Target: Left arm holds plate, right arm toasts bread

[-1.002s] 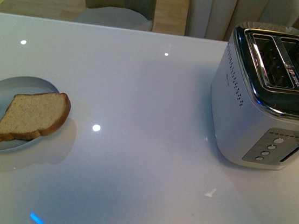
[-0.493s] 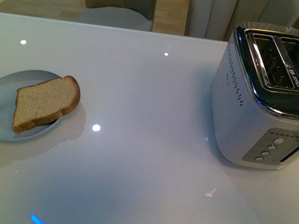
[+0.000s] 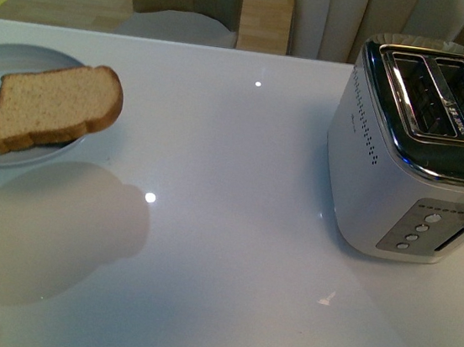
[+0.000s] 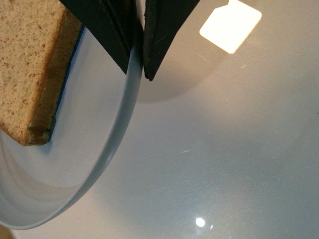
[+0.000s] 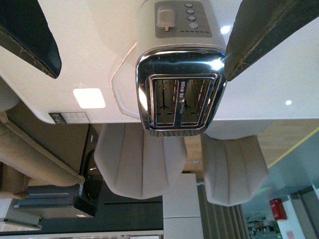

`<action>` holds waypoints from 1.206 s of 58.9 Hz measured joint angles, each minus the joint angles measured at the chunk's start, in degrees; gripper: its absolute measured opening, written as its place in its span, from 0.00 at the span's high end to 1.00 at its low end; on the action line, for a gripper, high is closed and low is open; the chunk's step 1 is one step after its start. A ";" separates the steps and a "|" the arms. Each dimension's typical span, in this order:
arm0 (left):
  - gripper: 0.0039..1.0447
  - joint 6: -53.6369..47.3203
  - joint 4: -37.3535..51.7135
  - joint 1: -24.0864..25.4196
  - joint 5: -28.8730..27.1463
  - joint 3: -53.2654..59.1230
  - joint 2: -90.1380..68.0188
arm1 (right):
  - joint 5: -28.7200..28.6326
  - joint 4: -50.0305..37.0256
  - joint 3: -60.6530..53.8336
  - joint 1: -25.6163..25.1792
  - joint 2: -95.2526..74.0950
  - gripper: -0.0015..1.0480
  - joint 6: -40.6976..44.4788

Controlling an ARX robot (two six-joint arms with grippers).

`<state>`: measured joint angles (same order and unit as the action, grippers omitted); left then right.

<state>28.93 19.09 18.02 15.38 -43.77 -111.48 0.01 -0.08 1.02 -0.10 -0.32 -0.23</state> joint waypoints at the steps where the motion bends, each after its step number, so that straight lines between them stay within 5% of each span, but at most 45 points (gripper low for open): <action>1: 0.98 0.13 -0.66 -0.31 0.20 0.11 1.16 | 0.00 0.00 0.00 0.00 0.02 0.08 0.00; 24: 0.98 2.95 -12.26 -10.75 1.53 0.02 18.75 | 0.00 0.00 0.00 0.00 0.00 0.08 0.00; 49: 0.98 10.73 -20.28 -29.99 -1.46 -5.86 24.52 | 0.00 0.00 0.00 0.00 0.00 0.08 0.00; 71: 0.98 14.14 -22.12 -37.03 -2.58 -7.10 25.59 | 0.00 0.00 0.00 0.00 0.02 0.08 0.00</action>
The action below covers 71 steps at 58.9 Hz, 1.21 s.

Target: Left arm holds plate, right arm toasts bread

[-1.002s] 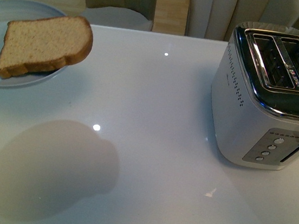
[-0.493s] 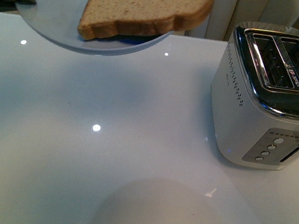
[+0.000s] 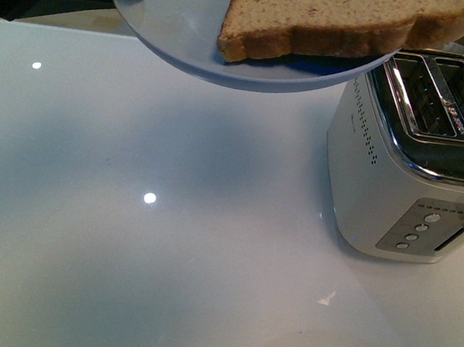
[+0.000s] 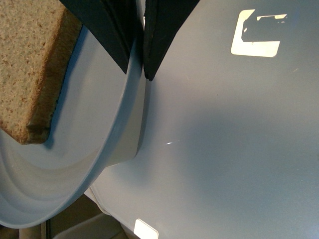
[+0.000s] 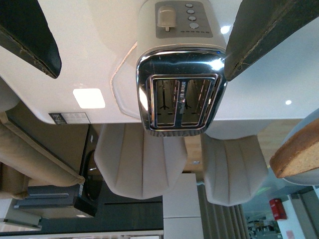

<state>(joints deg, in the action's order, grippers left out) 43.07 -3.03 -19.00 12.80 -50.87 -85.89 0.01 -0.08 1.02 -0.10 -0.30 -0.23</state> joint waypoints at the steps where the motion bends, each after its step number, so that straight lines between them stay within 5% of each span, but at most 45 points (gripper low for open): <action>1: 0.98 0.11 0.00 -0.11 -0.13 0.00 0.00 | 0.00 0.00 0.00 0.00 -0.02 0.08 0.00; 9: 0.98 0.57 0.00 -0.81 -0.37 0.00 0.00 | -0.04 0.02 0.00 0.00 -0.02 0.08 -0.04; 15: 0.98 1.05 0.02 -1.27 -0.35 0.00 0.00 | -10.82 18.01 6.80 -1.75 -11.47 0.08 -13.90; 19: 0.98 1.18 0.02 -1.49 -0.07 0.00 0.00 | -12.48 18.34 6.95 -1.62 -15.47 0.08 -18.99; 49: 0.98 1.60 -0.09 -1.64 0.37 0.00 -0.02 | -24.48 -21.22 20.59 2.21 -58.49 0.08 -40.52; 71: 0.98 1.64 -0.76 -1.62 0.90 0.00 -0.02 | -24.61 -28.70 30.27 8.46 -73.99 0.08 -46.77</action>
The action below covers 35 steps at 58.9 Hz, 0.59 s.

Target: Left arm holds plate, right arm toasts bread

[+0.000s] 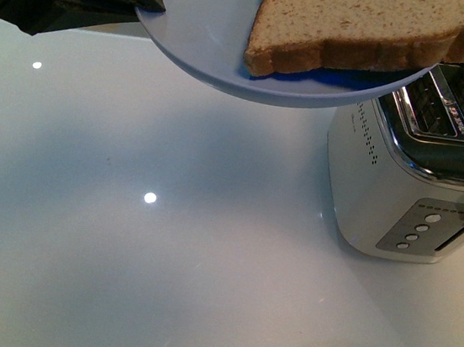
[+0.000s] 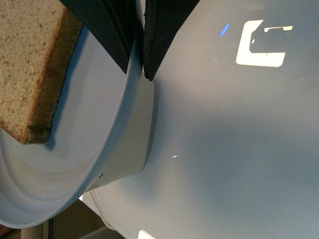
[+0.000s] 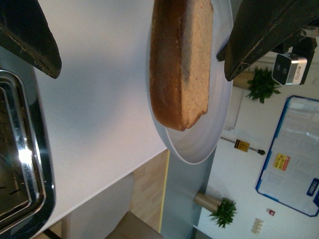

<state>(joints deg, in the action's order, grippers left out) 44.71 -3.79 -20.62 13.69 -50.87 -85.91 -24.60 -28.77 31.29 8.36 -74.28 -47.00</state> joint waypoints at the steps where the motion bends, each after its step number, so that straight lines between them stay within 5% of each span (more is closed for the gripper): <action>1: 0.98 0.00 0.00 0.00 0.02 0.00 0.00 | 0.00 -0.09 0.13 0.17 -0.22 0.08 -0.07; 15: 0.98 0.07 -0.09 0.00 0.35 0.00 0.00 | 0.59 -1.31 1.49 2.97 -2.25 0.12 -2.80; 35: 0.98 0.20 -0.09 0.00 0.72 0.00 0.00 | 0.94 -0.44 1.55 3.98 -2.43 0.70 -3.21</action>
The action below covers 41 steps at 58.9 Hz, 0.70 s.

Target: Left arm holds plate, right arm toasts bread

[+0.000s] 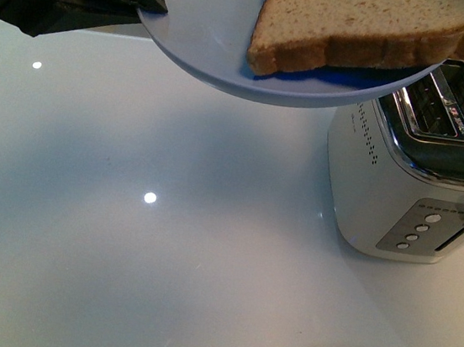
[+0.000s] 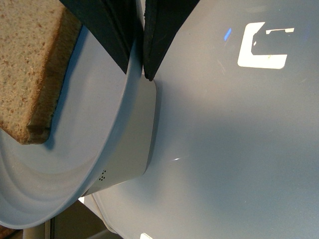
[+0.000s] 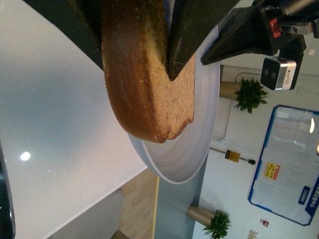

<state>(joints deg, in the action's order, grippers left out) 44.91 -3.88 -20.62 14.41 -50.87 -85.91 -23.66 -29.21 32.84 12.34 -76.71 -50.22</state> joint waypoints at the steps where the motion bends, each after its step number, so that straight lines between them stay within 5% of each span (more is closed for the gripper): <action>1: 0.98 0.00 0.00 0.00 -0.02 0.00 0.00 | 0.02 0.07 0.00 -0.11 0.24 0.75 0.00; 9: 0.98 0.20 0.00 0.09 0.00 0.00 0.02 | -1.09 0.11 0.33 -0.85 1.97 0.95 -0.55; 33: 0.98 0.42 0.00 0.09 0.17 0.00 0.04 | -1.03 4.37 6.10 -5.77 8.39 0.97 0.24; 41: 0.98 0.42 0.00 0.11 0.20 0.02 0.11 | 9.73 15.30 15.82 -9.84 8.59 0.97 15.12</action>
<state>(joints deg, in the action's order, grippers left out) 45.32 -3.88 -20.51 14.61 -50.85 -85.80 -13.93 -13.91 48.66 2.50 -68.12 -35.09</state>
